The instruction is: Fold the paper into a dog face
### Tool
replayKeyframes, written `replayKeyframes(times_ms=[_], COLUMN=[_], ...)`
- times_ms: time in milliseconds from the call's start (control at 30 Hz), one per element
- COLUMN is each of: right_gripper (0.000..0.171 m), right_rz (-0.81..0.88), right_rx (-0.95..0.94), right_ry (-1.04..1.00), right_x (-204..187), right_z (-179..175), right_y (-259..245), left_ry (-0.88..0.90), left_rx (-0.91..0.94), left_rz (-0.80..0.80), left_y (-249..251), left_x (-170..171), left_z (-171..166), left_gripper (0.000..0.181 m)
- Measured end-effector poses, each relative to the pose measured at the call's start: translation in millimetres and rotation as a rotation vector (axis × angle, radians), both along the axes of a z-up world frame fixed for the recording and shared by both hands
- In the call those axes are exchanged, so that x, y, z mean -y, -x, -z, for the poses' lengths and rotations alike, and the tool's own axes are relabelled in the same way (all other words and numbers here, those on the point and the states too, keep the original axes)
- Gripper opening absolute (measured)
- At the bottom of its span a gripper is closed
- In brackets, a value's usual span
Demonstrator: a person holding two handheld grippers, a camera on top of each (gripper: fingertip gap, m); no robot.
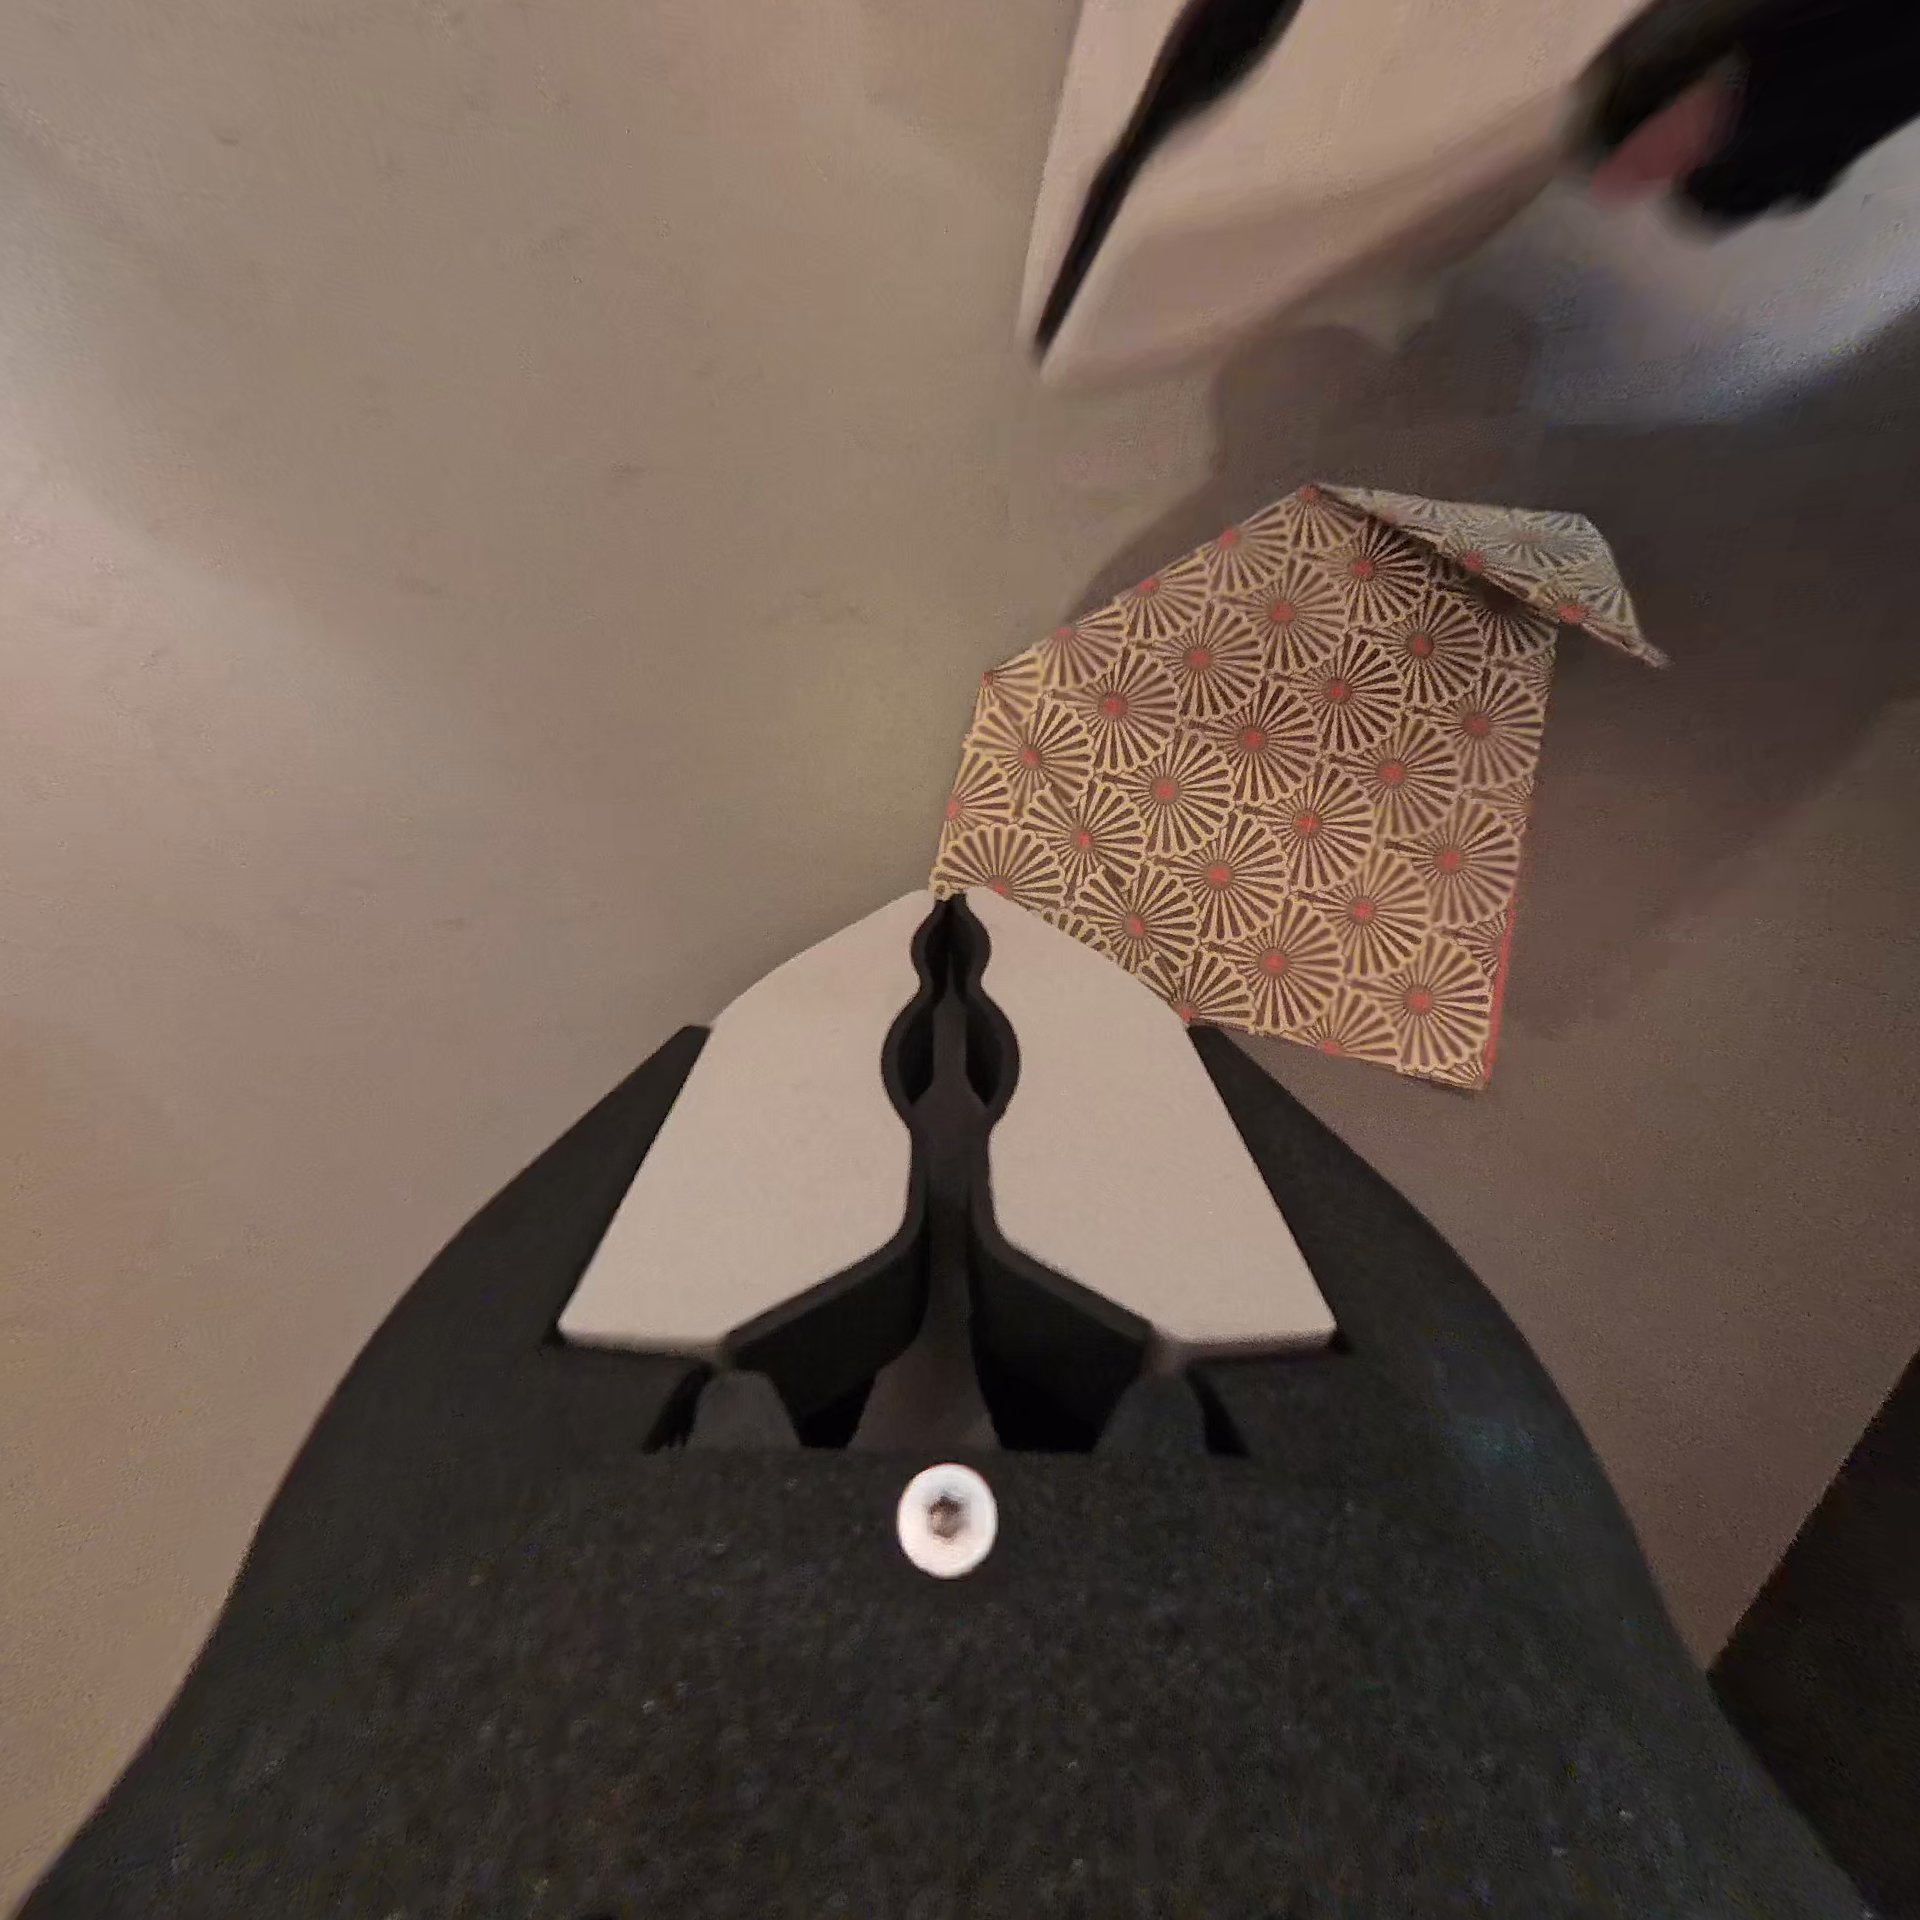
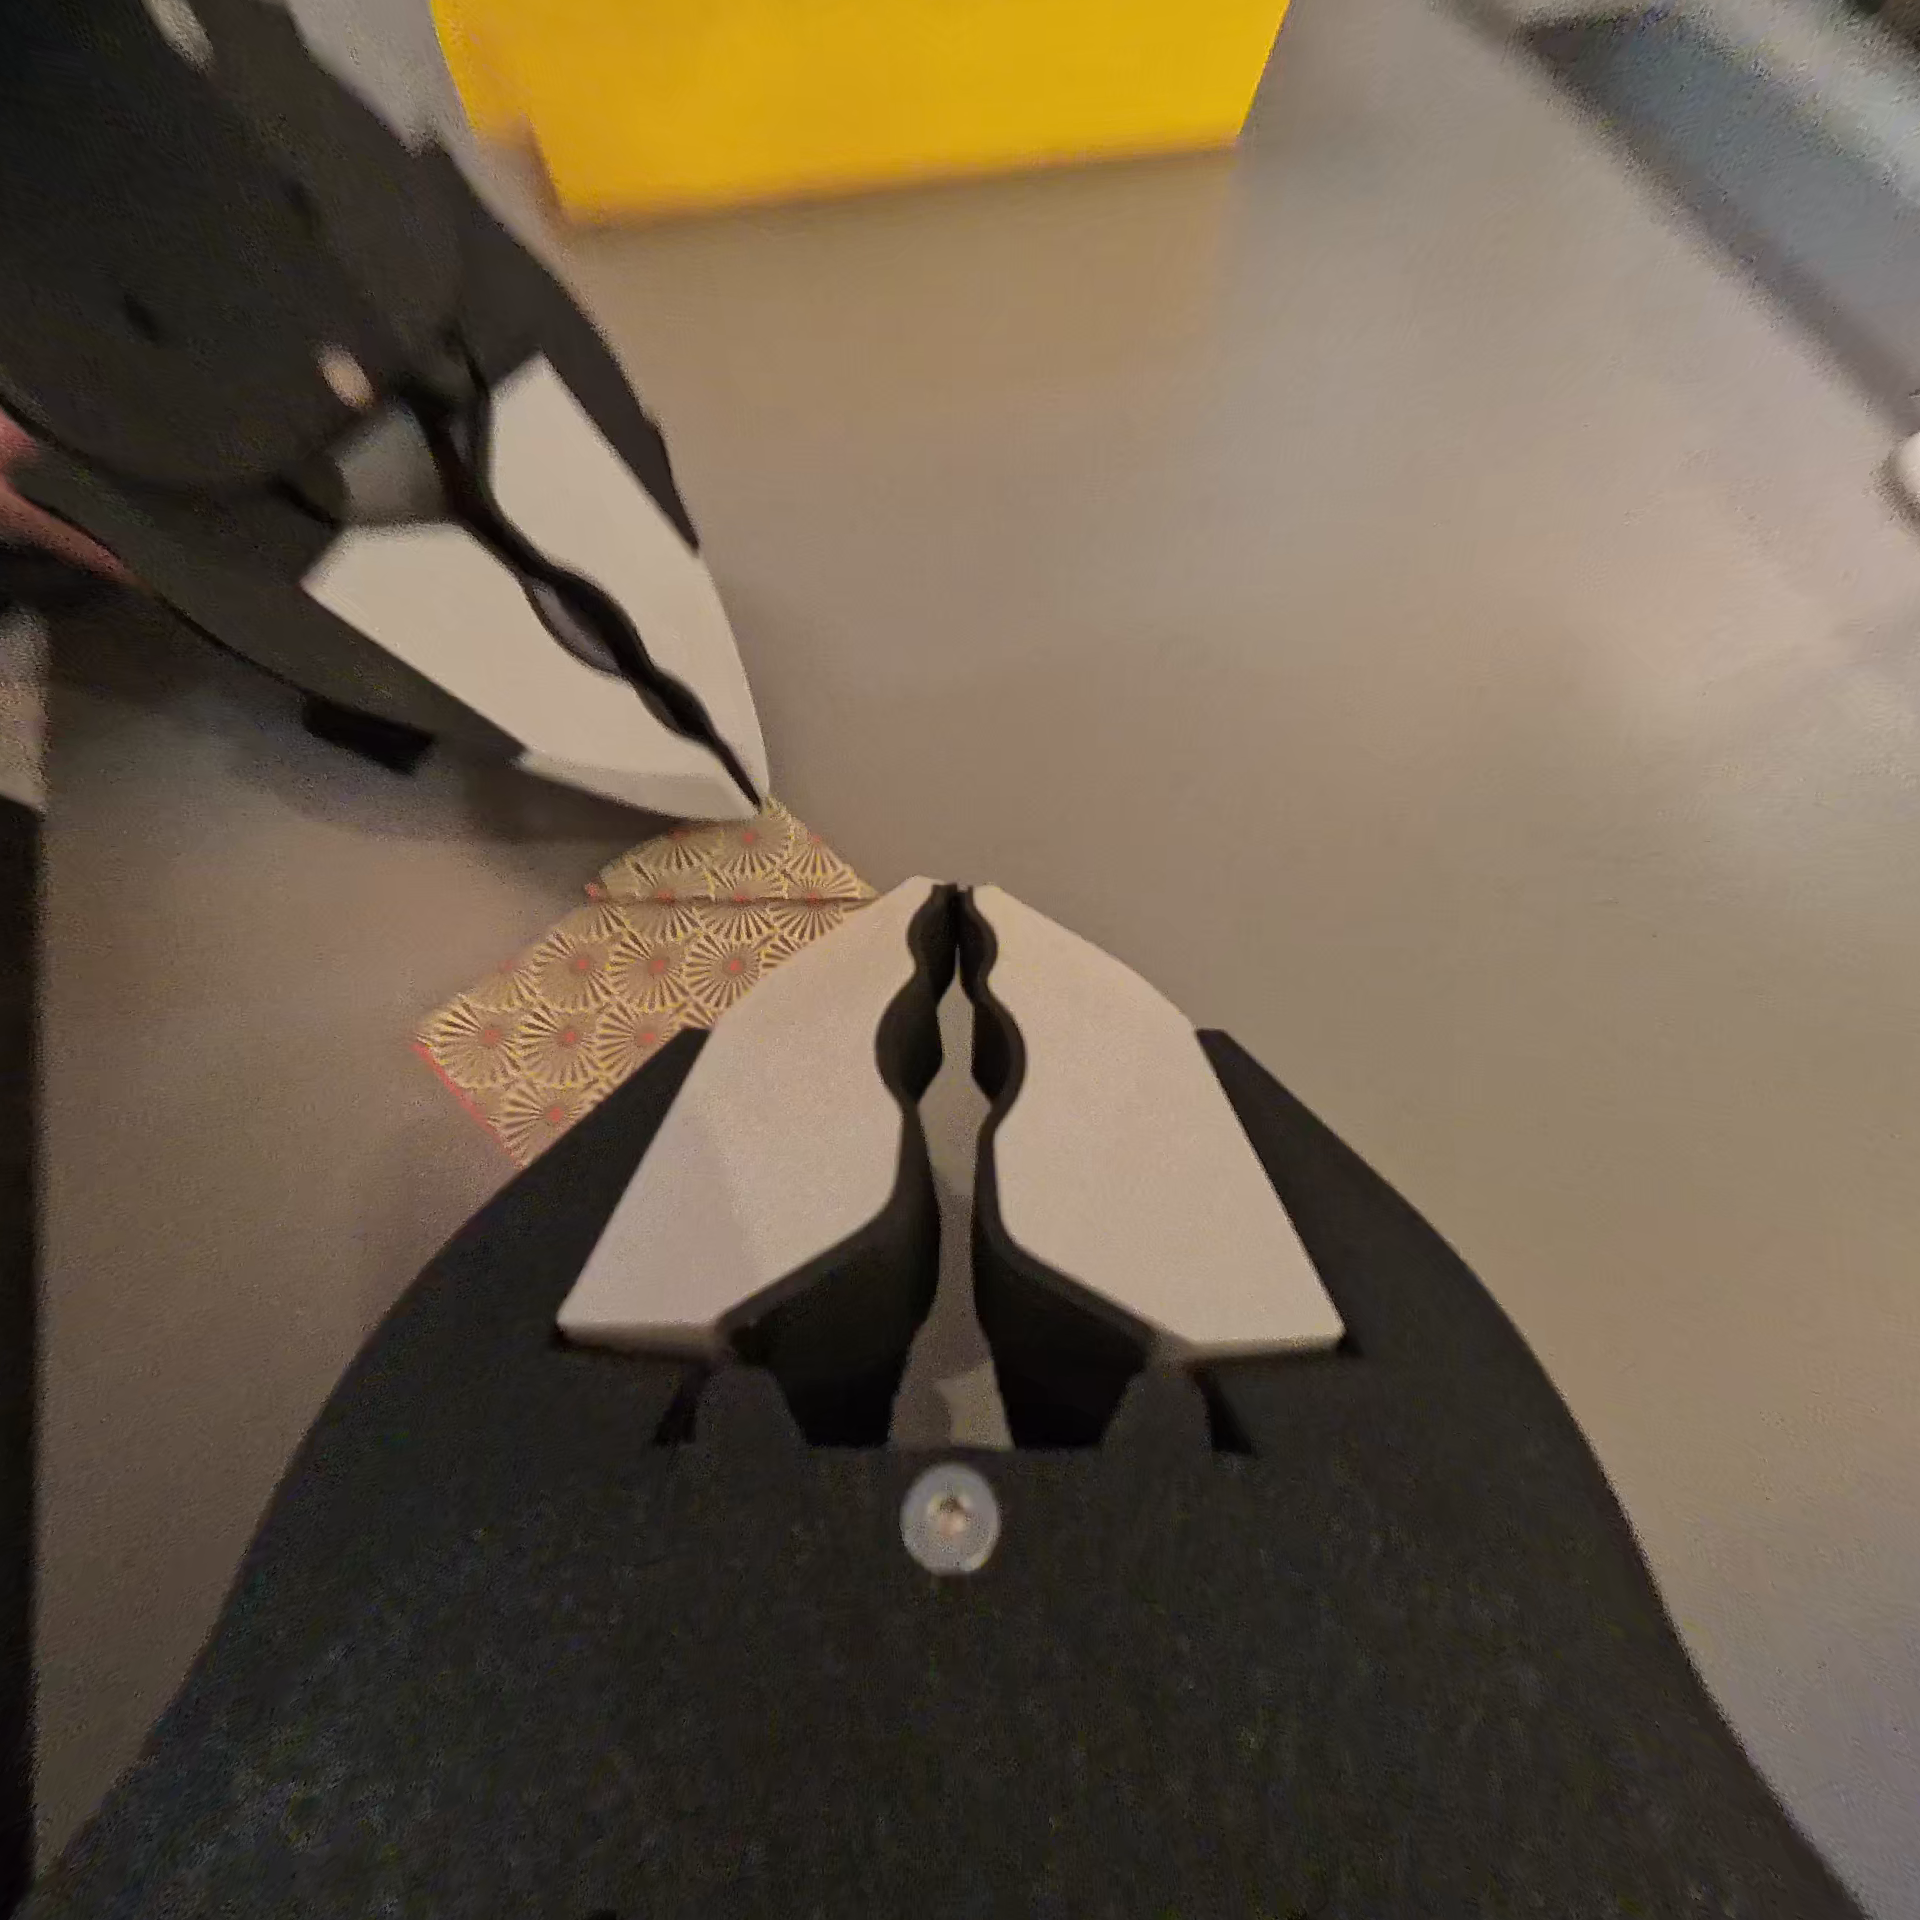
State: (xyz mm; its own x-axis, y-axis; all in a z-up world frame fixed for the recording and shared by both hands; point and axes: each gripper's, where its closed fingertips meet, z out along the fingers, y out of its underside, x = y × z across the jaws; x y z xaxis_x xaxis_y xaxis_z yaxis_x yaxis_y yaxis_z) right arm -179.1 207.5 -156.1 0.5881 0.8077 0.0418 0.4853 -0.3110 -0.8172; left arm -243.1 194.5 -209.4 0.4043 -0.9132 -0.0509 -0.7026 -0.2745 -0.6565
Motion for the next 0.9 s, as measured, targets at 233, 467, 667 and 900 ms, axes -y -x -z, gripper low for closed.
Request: replayKeyframes(times_ms=[233, 467, 667, 900], right_gripper=[0.000, 0.000, 0.000, 0.000], right_rz=[-0.111, -0.151, -0.167, -0.178], right_rx=[0.069, 0.245, 0.264, 0.277], right_ry=[0.050, 0.000, -0.023, -0.048], right_x=[67, 79, 79, 77], right_z=[21, 53, 54, 54], right_y=[-35, -18, -20, -25], left_ry=[0.050, 0.051, 0.054, -0.008], left_rx=[0.041, 0.006, -0.022, -0.052], left_rz=[-0.131, -0.155, -0.118, 0.024], left_y=[5, 7, 12, 11], left_x=[10, 14, 30, 44], left_z=[0, 0, 0, 1], left_gripper=[0.000, 0.001, 0.004, 0.000])
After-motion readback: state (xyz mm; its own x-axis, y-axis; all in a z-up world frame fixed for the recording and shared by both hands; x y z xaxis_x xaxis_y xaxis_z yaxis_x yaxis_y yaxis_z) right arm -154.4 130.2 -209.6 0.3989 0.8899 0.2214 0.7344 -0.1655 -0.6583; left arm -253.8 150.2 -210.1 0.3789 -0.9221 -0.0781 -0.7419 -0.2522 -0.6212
